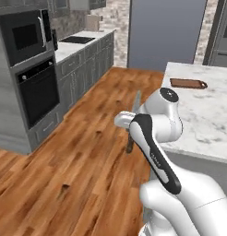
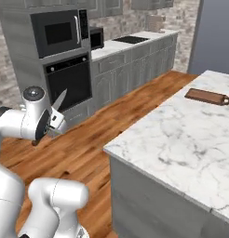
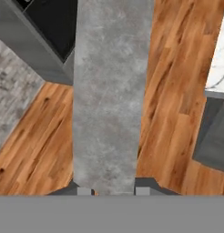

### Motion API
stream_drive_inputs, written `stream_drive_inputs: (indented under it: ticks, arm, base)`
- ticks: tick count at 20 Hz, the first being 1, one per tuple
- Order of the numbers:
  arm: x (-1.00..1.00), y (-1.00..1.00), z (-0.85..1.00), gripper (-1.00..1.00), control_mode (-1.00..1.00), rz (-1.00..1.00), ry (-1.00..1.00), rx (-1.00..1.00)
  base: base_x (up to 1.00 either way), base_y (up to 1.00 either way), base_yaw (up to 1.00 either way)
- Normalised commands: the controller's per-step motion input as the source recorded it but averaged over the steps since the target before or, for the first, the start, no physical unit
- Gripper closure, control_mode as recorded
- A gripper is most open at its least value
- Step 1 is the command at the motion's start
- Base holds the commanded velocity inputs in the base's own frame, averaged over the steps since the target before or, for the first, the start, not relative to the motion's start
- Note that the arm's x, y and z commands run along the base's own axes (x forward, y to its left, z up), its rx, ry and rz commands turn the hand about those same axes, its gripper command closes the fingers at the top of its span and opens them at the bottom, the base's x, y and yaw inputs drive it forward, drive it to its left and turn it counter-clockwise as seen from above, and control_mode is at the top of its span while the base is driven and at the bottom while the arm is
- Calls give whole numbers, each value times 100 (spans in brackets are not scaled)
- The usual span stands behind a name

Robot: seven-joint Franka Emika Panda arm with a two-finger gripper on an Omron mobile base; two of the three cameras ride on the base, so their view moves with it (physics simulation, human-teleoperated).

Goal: Open the drawer on the right and place the cutting tools on the cutting board.

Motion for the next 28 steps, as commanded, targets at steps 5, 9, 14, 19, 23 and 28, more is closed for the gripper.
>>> stream_drive_inputs:
  ticks: [5, 9, 14, 19, 23, 28]
  arm:
    - [0, 0, 0, 100, 100, 0, 0, 0]
    - [0, 0, 0, 100, 100, 0, 0, 0]
    - [0, 0, 0, 100, 100, 0, 0, 0]
    - [0, 0, 0, 100, 100, 0, 0, 0]
    - [0, 0, 0, 100, 100, 0, 0, 0]
    - [0, 0, 0, 100, 100, 0, 0, 0]
  base:
    - [100, 100, -44]
    - [100, 100, -45]
    - [100, 100, -49]
    - [100, 100, -48]
    - [100, 100, -53]
    - [100, 99, -56]
